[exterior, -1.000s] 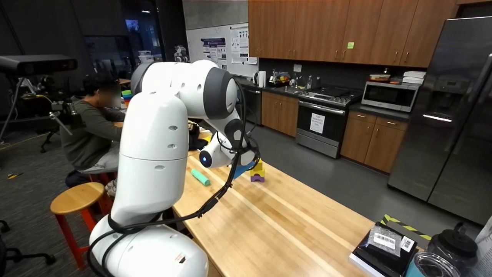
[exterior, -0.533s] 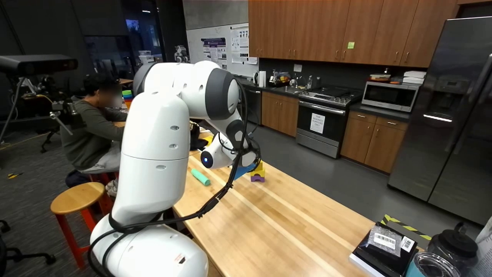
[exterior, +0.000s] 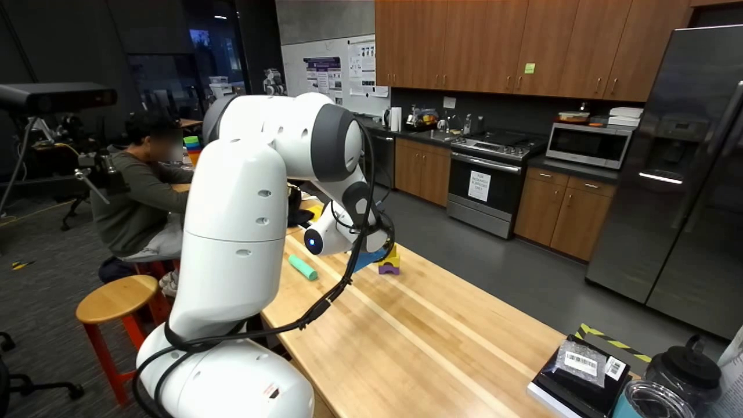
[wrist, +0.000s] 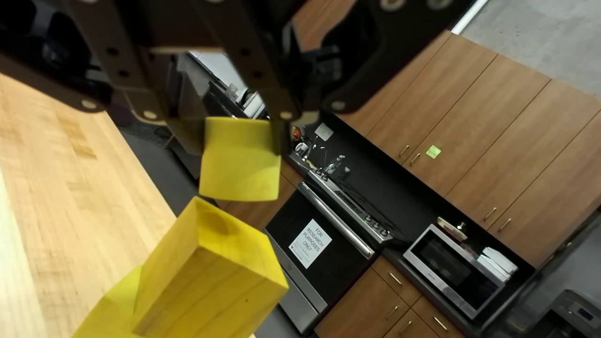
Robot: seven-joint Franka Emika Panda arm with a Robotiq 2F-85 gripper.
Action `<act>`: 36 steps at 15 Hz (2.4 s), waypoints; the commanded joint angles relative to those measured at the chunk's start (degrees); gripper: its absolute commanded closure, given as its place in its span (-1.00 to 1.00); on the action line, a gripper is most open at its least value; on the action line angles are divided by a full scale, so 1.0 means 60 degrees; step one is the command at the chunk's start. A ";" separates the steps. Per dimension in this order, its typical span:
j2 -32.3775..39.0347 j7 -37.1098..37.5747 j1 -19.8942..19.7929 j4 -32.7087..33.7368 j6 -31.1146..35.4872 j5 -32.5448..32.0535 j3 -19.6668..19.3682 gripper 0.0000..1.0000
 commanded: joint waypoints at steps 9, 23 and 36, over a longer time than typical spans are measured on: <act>0.0151 0.0810 -0.0016 0.0042 -0.0420 0.0033 -0.0039 0.72; 0.0219 0.1796 0.0024 -0.0007 -0.0838 0.0039 -0.0051 0.72; 0.0592 0.2441 0.0039 0.0062 -0.1348 0.0029 -0.0090 0.72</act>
